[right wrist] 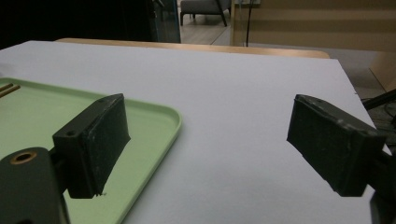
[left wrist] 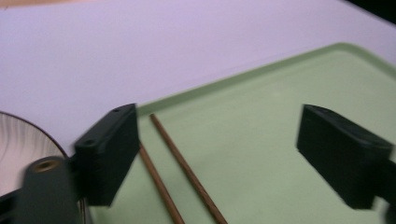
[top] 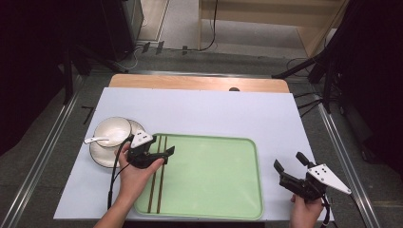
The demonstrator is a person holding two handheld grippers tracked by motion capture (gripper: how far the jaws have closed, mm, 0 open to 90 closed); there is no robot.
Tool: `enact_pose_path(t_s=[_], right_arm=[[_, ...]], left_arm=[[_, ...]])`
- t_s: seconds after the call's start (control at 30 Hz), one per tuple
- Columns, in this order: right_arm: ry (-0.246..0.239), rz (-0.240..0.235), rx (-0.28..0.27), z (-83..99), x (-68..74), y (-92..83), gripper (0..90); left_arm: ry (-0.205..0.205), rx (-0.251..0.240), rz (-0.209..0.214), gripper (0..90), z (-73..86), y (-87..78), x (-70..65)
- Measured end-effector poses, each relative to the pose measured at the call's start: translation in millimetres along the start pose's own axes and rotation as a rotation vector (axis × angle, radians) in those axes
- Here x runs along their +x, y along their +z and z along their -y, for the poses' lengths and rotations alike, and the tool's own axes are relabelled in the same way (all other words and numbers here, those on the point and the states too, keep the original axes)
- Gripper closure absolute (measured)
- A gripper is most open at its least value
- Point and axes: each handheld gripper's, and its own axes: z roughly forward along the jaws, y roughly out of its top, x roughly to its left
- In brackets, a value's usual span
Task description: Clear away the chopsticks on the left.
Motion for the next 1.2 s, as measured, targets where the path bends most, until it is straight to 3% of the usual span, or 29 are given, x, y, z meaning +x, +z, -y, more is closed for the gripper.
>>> enact_pose_path(t_s=[0.03,0.07,0.1,0.27,0.6,0.77,0.93,1.2], right_arm=[[0.001,0.0,0.001,0.0,0.2,0.1,12.8],[0.0,0.0,0.002,0.1,0.4,0.3,12.8],[0.001,0.0,0.003,0.1,0.5,0.5,12.8],[-0.006,-0.002,0.001,-0.1,1.1,1.4,12.8],[-0.002,-0.002,0.003,0.1,1.0,1.2,12.8],[0.0,-0.002,0.004,0.3,1.3,0.3,12.8],[-0.001,-0.001,0.008,0.4,1.6,0.9,12.8],[0.001,-0.002,0.009,0.8,0.7,0.9,12.8]], left_arm=[[0.007,-0.012,0.052,5.6,3.0,-6.8,1.8],[0.009,-0.026,0.077,0.0,5.4,-12.1,3.3],[0.008,-0.038,0.097,0.0,7.4,-17.2,5.3],[-0.018,-0.066,0.099,0.0,15.0,-38.5,16.8],[-0.003,-0.101,0.035,0.0,36.7,-78.7,34.8],[0.012,-0.091,0.016,0.0,46.6,-93.8,41.8],[-0.033,-0.083,-0.011,0.0,57.5,-104.7,53.6],[-0.054,-0.091,-0.033,0.0,70.3,-122.9,64.8]])
